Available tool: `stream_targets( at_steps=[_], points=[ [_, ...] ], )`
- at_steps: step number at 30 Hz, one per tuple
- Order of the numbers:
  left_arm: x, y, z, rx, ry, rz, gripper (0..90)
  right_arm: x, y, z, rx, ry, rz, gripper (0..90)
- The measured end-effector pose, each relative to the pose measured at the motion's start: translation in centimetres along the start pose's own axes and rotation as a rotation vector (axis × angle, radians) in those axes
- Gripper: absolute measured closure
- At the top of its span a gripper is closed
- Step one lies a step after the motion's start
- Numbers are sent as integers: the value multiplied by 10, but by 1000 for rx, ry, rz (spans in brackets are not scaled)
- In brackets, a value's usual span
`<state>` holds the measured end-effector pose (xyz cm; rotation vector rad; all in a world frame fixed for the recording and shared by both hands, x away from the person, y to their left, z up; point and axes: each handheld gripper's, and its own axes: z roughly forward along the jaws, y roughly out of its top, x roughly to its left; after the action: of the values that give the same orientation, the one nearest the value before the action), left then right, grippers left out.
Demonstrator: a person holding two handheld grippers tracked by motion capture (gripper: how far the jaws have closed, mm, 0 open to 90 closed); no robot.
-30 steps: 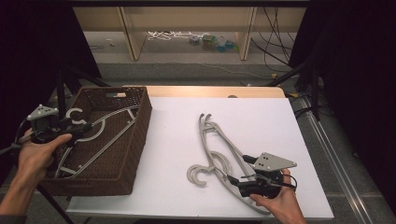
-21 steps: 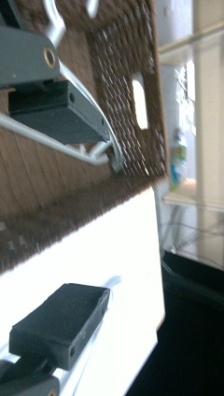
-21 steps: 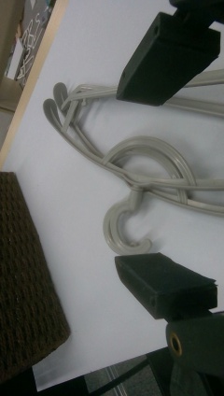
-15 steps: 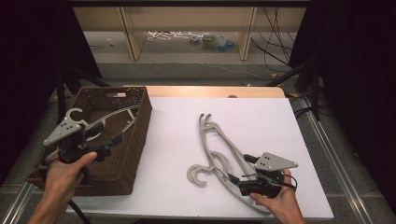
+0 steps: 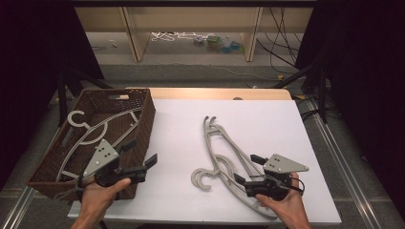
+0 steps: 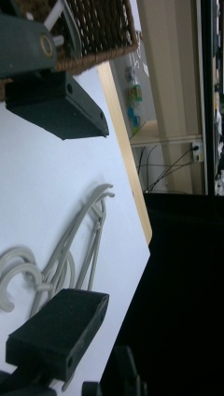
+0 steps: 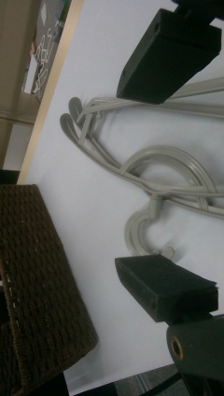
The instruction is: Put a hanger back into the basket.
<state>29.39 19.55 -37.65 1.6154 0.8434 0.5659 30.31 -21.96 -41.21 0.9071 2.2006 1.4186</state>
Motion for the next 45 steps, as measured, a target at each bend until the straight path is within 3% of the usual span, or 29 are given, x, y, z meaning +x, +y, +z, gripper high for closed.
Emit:
stream_targets(
  at_steps=[6, 8, 11, 12, 17, 20, 21, 22, 23, 25, 31, 36, 45],
  points=[
    [-5, -18, 8, -1, -13, 14, 162, 0, -1, 1, -10, -9, -9, 166],
    [-5, -23, 9, -8, -21, 22, 162, 0, -1, 2, -4, 9, 6, 166],
    [-4, -30, 9, -12, -10, 75, 162, 0, -1, 2, -4, 7, 5, 166],
    [-4, -32, 9, -16, -14, 64, 162, 0, -2, 2, -13, -10, -5, 166],
    [-4, -38, 8, -14, -15, 55, 162, 4, -3, 4, 12, 17, -5, 169],
    [-4, -39, 8, -17, -11, 67, 162, 6, -5, 6, 39, 32, -6, 169],
    [-4, -43, 9, -10, -7, 87, 162, 5, -5, 6, 47, 19, -15, 169],
    [-4, -46, 10, -3, -10, 80, 162, 5, -6, 7, 52, 18, -17, 169],
    [-4, -48, 12, -2, -16, 76, 161, 5, -6, 8, 68, 31, -12, 169],
    [-5, -50, 13, 14, -14, 97, 162, 4, -8, 9, 97, 18, -32, 175],
    [-5, -53, 12, 18, -15, 95, 162, 0, -16, 12, 214, -16, -77, 229],
    [-4, -54, 14, 15, -18, 84, 162, -4, -22, 17, 290, -11, -114, 262],
    [-6, -55, 16, 22, -33, 89, 163, -11, -37, 28, 435, 16, -124, 374]
  ],
)
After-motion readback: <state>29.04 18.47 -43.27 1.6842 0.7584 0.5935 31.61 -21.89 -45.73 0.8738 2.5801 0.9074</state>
